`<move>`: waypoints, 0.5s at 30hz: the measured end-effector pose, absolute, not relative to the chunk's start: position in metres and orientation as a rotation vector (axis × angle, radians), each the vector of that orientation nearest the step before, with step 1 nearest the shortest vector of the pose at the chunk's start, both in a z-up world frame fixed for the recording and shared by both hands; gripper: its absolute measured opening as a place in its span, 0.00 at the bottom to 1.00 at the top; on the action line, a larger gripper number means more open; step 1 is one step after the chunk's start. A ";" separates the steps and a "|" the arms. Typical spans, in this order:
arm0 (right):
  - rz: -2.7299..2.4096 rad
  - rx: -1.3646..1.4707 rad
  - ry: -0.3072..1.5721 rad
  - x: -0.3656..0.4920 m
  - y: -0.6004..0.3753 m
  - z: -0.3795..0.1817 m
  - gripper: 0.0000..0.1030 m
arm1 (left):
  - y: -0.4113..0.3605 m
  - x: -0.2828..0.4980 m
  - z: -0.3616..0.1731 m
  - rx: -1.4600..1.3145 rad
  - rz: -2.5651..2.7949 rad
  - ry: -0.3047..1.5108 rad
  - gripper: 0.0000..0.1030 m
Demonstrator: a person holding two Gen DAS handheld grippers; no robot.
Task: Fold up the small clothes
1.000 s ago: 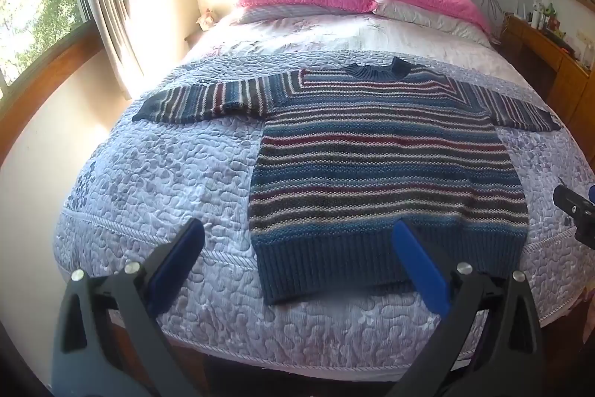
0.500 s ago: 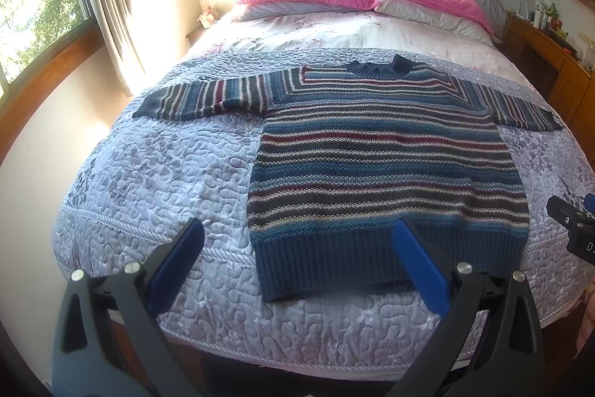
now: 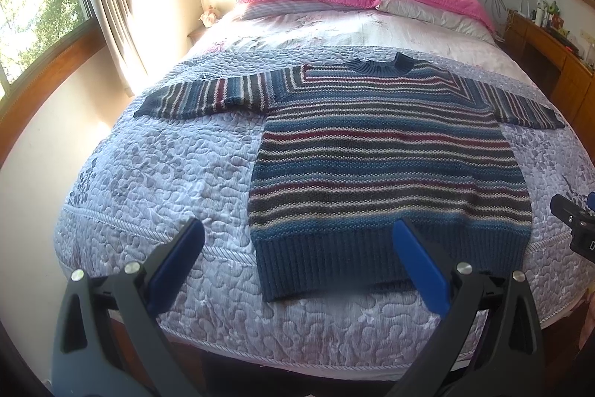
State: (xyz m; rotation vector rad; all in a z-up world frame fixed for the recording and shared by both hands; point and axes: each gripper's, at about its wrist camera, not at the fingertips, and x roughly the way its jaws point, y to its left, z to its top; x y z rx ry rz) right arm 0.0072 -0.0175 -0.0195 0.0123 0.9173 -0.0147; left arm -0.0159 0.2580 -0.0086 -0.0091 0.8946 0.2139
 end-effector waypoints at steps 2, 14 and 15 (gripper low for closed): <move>-0.014 0.013 0.917 0.007 -0.018 -0.019 0.96 | 0.258 -0.015 -0.009 -0.009 0.216 0.896 0.97; -0.011 0.011 0.917 0.007 -0.017 -0.020 0.96 | 0.259 -0.016 -0.010 -0.010 0.215 0.898 0.97; -0.013 0.011 0.917 0.008 -0.017 -0.020 0.96 | 0.259 -0.015 -0.010 -0.010 0.215 0.898 0.97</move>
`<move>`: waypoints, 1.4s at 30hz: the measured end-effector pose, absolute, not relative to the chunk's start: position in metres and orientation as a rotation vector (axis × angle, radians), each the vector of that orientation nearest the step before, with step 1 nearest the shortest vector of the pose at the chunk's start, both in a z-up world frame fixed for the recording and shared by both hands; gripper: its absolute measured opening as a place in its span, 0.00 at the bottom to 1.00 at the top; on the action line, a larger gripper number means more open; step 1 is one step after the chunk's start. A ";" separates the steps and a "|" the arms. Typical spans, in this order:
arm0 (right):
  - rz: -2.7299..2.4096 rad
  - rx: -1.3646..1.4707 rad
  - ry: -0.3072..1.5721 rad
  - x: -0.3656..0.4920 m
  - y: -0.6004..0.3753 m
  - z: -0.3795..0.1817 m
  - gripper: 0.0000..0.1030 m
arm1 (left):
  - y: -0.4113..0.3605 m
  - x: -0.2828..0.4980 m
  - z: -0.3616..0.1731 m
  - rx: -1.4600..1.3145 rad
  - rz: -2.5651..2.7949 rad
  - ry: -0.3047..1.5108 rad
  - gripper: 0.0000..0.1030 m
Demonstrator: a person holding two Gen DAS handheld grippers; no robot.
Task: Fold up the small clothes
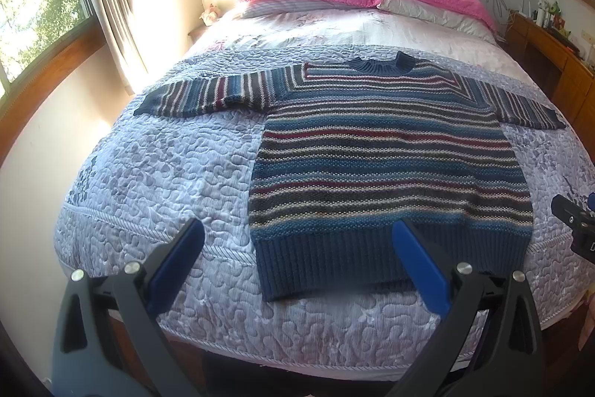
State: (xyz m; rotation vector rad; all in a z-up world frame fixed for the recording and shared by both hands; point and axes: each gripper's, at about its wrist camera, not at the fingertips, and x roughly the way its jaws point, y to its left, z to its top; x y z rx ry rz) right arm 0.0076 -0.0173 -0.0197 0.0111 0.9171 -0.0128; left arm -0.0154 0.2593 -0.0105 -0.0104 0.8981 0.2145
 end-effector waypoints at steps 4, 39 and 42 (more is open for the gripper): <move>-0.013 0.011 0.918 0.008 -0.017 -0.020 0.96 | 0.259 -0.015 -0.011 -0.011 0.215 0.898 0.97; -0.001 0.025 0.927 0.026 -0.029 -0.034 0.96 | 0.254 0.002 -0.025 -0.004 0.211 0.938 0.97; 0.065 0.060 0.889 0.035 -0.038 -0.042 0.96 | 0.253 0.011 -0.038 -0.016 0.189 0.957 0.97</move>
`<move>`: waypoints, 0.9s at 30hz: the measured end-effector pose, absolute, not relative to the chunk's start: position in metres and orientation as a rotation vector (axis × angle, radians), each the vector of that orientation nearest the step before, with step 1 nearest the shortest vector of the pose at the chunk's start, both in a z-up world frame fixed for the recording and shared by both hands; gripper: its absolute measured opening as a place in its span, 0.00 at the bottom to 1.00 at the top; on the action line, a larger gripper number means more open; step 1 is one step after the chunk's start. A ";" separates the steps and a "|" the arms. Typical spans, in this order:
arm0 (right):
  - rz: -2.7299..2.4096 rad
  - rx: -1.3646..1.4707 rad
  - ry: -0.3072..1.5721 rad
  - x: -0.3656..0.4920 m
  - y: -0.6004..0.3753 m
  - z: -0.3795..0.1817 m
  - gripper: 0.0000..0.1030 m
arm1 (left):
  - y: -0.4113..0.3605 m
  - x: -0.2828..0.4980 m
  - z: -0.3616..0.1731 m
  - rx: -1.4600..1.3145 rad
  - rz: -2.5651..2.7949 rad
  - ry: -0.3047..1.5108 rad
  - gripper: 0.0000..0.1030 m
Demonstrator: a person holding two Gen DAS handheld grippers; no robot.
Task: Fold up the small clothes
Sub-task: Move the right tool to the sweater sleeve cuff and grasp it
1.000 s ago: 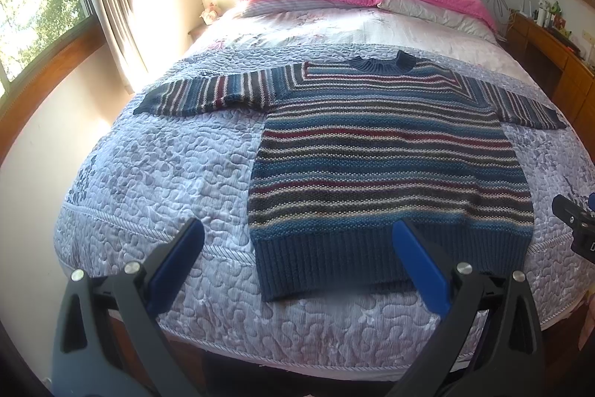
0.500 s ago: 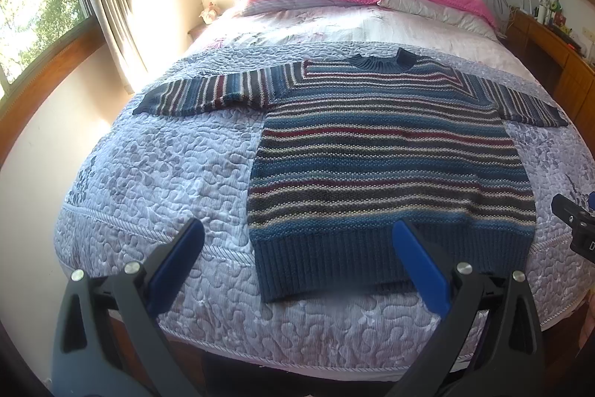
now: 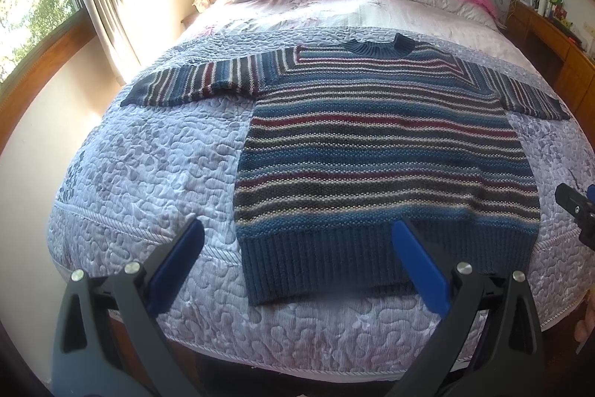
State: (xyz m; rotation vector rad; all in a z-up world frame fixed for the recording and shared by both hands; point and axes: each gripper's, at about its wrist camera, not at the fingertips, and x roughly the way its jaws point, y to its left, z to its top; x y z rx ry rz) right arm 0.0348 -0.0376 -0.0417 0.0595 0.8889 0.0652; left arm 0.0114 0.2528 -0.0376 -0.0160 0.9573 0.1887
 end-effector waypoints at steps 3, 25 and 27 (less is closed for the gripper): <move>0.071 0.080 0.874 0.052 -0.054 -0.051 0.96 | 0.247 0.025 -0.048 -0.011 0.152 0.911 0.97; -0.090 0.189 1.122 0.337 -0.363 -0.108 0.96 | 0.068 0.324 -0.090 -0.062 0.098 1.011 0.97; -0.125 0.198 1.161 0.358 -0.396 -0.117 0.96 | 0.050 0.342 -0.093 -0.058 0.094 1.005 0.97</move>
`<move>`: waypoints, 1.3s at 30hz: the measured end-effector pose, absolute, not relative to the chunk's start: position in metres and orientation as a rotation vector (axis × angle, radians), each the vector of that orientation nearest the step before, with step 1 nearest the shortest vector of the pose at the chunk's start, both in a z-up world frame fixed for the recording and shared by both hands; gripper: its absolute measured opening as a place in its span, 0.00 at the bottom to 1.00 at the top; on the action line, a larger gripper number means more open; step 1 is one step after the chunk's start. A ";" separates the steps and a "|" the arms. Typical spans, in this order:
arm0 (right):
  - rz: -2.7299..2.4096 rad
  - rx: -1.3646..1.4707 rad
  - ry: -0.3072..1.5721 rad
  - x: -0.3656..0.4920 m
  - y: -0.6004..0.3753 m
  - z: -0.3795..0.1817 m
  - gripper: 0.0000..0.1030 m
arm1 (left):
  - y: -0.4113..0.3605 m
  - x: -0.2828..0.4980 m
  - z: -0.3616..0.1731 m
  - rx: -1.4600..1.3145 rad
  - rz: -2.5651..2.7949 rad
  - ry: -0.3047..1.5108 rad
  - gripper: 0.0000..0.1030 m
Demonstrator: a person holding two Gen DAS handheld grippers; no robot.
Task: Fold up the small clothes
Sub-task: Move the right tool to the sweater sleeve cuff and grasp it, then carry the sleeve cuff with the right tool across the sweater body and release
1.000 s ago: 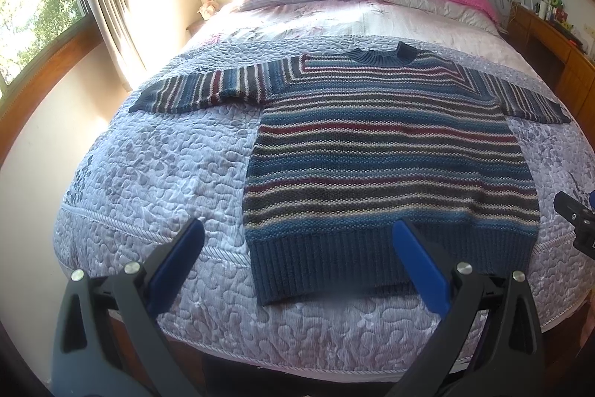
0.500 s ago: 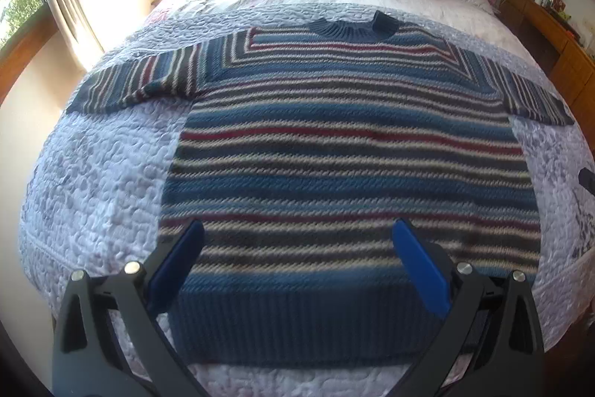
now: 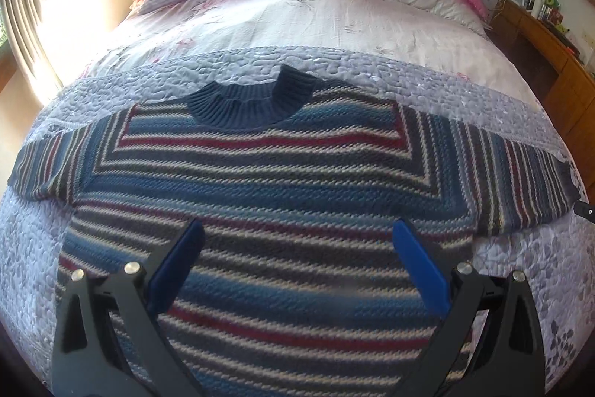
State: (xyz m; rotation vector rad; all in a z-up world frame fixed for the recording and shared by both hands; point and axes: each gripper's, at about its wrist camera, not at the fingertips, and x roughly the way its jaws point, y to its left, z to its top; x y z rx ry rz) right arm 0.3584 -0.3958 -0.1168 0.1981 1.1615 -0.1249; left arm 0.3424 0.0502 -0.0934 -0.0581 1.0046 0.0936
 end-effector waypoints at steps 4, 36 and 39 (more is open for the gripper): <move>-0.193 0.222 1.220 0.388 -0.455 -0.137 0.96 | 0.022 0.366 -0.102 -0.047 0.077 1.001 0.97; 0.007 0.259 0.975 0.403 -0.413 -0.079 0.05 | 0.102 0.372 -0.139 -0.104 0.219 1.070 0.97; 0.108 0.208 0.967 0.406 -0.363 -0.069 0.05 | 0.114 0.367 -0.137 -0.108 0.234 1.067 0.97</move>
